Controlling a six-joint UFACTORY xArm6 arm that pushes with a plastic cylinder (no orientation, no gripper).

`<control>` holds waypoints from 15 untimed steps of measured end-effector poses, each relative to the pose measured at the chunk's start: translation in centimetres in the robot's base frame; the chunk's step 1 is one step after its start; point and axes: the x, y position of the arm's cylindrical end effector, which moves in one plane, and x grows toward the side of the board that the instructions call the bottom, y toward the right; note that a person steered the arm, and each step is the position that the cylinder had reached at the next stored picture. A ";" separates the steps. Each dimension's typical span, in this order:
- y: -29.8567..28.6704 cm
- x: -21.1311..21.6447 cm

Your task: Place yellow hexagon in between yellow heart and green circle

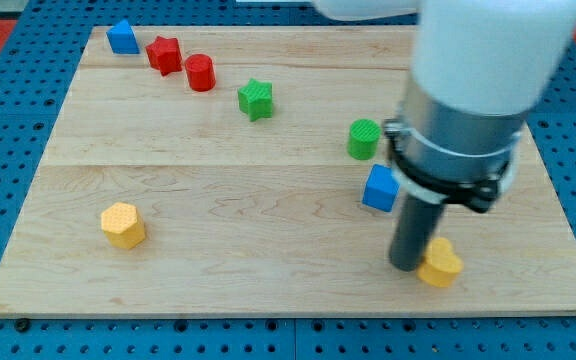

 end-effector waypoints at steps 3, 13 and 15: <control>0.3 0.0; -28.3 -6.5; -17.8 -7.7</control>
